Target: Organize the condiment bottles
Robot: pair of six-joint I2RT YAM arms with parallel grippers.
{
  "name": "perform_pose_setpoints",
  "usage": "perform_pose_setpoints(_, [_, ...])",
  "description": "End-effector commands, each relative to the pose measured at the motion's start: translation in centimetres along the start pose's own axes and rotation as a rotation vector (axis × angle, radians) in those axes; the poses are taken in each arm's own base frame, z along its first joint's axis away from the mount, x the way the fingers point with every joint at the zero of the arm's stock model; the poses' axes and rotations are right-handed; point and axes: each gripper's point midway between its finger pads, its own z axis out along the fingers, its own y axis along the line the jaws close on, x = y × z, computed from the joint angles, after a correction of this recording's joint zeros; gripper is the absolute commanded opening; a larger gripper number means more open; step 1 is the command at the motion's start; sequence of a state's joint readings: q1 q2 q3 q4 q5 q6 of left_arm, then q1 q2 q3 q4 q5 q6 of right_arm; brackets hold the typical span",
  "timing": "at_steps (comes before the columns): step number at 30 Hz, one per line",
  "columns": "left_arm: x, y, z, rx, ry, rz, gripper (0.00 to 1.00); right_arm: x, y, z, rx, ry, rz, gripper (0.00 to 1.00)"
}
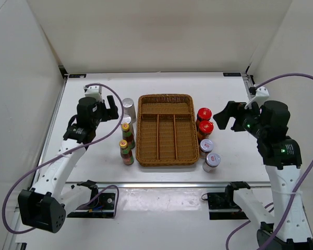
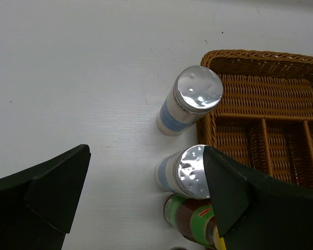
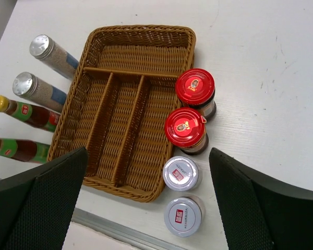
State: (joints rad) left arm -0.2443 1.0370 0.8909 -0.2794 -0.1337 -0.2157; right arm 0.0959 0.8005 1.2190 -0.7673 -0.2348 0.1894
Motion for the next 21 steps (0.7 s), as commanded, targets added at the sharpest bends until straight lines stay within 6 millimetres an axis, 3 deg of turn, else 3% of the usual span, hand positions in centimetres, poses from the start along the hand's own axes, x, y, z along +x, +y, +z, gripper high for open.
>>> perform_pose_setpoints(1, [-0.9,-0.3,0.1,0.004,-0.014,-0.019,1.0,-1.5,0.3,-0.7,0.024,-0.064,-0.026,1.0])
perform_pose_setpoints(2, [-1.1,-0.4,0.2,0.005,-0.014,-0.028,1.0,-1.7,-0.3,-0.7,0.063,-0.074,0.011,1.0])
perform_pose_setpoints(6, [-0.7,0.8,0.0,-0.065,-0.017,-0.066,1.0,-0.3,-1.5,2.4,0.093,0.025,0.015,1.0])
perform_pose_setpoints(7, [-1.6,0.9,-0.7,-0.074,-0.051,-0.099,1.0,-0.1,-0.8,2.8,0.048,0.053,0.005,1.0])
perform_pose_setpoints(9, [-1.1,2.3,-1.3,-0.159,-0.058,-0.157,1.0,-0.4,0.2,4.7,-0.03,0.087,-0.031,1.0])
perform_pose_setpoints(12, [0.6,3.8,-2.0,-0.247,-0.03,-0.221,1.0,-0.7,-1.6,7.7,0.066,0.153,0.018,1.0])
perform_pose_setpoints(16, [0.4,3.1,-2.2,-0.204,-0.021,-0.209,1.0,0.7,-3.5,11.7,0.163,0.318,0.042,1.0])
perform_pose_setpoints(17, [0.4,2.9,-2.2,-0.195,-0.018,-0.21,1.0,2.1,-3.7,13.4,0.184,0.388,0.05,1.0])
perform_pose_setpoints(21, [0.9,2.7,-1.5,-0.192,0.011,-0.195,1.0,3.5,-4.8,16.2,0.277,0.452,0.037,1.0])
